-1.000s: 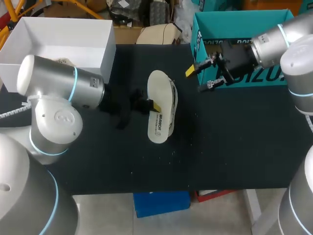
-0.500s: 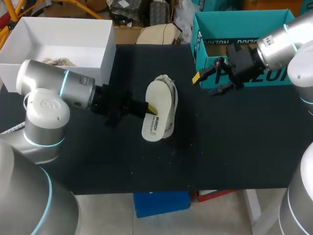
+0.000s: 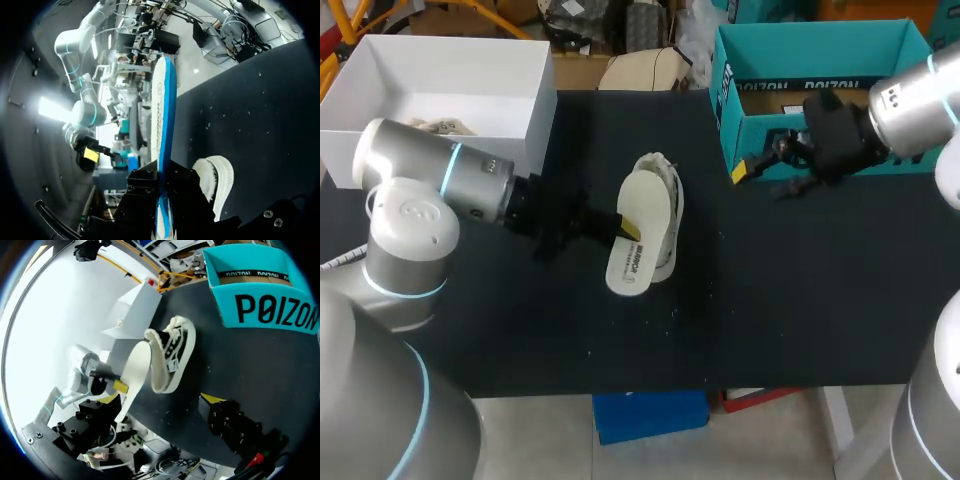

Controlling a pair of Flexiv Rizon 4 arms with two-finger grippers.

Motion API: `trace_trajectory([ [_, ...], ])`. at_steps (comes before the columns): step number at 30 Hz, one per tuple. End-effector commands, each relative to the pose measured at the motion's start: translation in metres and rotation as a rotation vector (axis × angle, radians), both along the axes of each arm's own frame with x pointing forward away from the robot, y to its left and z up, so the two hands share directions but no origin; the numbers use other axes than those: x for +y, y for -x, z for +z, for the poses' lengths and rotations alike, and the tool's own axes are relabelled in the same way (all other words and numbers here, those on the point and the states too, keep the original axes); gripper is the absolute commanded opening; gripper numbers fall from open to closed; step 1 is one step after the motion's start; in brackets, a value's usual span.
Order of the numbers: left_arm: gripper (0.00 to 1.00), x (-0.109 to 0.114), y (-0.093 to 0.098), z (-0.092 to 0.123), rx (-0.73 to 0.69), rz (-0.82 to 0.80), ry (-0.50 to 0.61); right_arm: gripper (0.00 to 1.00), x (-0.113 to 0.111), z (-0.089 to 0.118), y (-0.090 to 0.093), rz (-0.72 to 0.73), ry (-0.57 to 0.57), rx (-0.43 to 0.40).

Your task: Take the shoe out of the shoebox, open the shoe tongue, remove and reinsert the insole, then place the shoe into the shoebox

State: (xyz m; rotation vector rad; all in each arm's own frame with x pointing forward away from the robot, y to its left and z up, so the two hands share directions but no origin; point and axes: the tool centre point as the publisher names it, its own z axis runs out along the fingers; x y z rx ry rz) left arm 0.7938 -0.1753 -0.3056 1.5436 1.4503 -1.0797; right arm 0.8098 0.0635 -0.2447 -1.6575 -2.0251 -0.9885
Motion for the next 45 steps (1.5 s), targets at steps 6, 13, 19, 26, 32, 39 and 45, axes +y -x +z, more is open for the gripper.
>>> trace_trajectory([
  [6, 0.0, -0.002, 0.005, -0.003, 0.036, -0.025, -0.038, 1.0, -0.021, 0.014, 0.047, -0.018, 0.036, -0.154],
  [13, 0.0, -0.003, 0.006, -0.006, 0.053, -0.035, -0.049, 1.0, -0.033, 0.014, 0.069, -0.038, 0.056, -0.184],
  [19, 0.0, -0.006, 0.008, -0.008, 0.087, -0.058, -0.07, 1.0, -0.045, 0.015, 0.087, -0.084, 0.062, -0.198],
  [26, 0.0, -0.006, 0.02, -0.006, 0.211, -0.082, -0.179, 1.0, -0.046, 0.014, 0.088, -0.091, 0.059, -0.191],
  [32, 0.0, 0.0, 0.032, -0.009, 0.292, -0.128, -0.266, 1.0, -0.046, 0.014, 0.088, -0.091, 0.059, -0.191],
  [39, 0.0, 0.004, 0.039, -0.012, 0.332, -0.151, -0.321, 1.0, -0.046, 0.014, 0.088, -0.091, 0.059, -0.191],
  [45, 0.0, 0.009, 0.034, -0.016, 0.336, -0.132, -0.331, 1.0, -0.046, 0.014, 0.088, -0.091, 0.059, -0.191],
])
